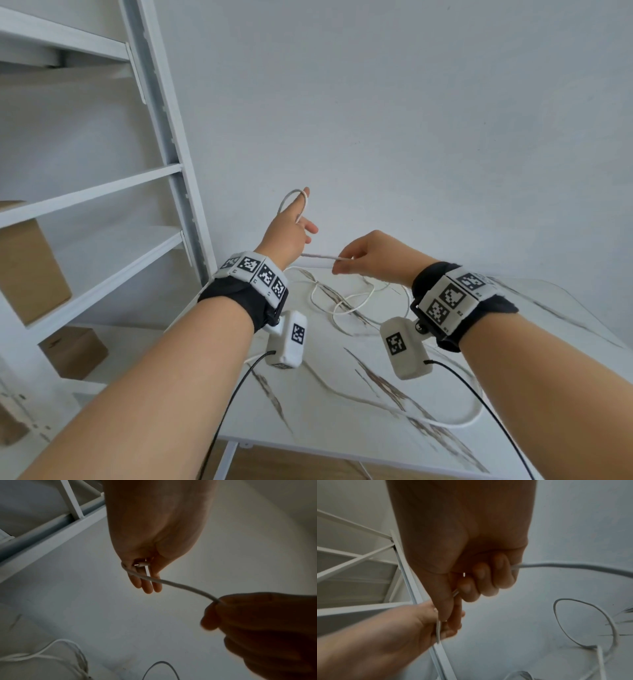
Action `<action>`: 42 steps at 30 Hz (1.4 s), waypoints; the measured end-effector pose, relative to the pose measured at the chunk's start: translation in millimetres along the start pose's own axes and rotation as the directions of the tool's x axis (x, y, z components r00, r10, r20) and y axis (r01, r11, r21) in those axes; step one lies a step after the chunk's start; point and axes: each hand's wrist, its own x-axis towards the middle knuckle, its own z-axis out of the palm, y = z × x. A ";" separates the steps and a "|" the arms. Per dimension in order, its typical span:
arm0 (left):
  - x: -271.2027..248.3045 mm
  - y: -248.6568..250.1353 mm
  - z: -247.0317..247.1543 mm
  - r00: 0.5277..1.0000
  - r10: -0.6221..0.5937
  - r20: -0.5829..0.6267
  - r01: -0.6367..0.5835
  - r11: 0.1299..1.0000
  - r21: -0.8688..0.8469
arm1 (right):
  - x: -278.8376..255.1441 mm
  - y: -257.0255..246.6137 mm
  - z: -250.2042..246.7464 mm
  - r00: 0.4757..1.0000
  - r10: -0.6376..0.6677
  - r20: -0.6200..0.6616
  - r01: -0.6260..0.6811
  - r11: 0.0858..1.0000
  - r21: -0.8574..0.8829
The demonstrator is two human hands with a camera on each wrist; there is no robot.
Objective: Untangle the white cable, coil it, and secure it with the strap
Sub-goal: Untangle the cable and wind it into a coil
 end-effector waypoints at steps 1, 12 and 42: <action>-0.9 -2.2 -0.5 1.000 -0.012 0.021 0.011 0.999 0.047 | -0.1 -0.6 -3.5 1.000 -0.002 -0.031 0.003 1.000 0.030; -5.4 0.4 6.6 0.978 -0.128 0.162 0.118 0.991 0.066 | 10.9 -0.5 -24.5 0.927 0.057 -0.371 0.085 0.931 0.356; -14.2 16.9 -18.2 0.980 -0.042 0.195 0.195 0.401 -0.895 | 22.0 37.8 8.4 0.854 0.468 -0.229 -0.265 0.769 0.582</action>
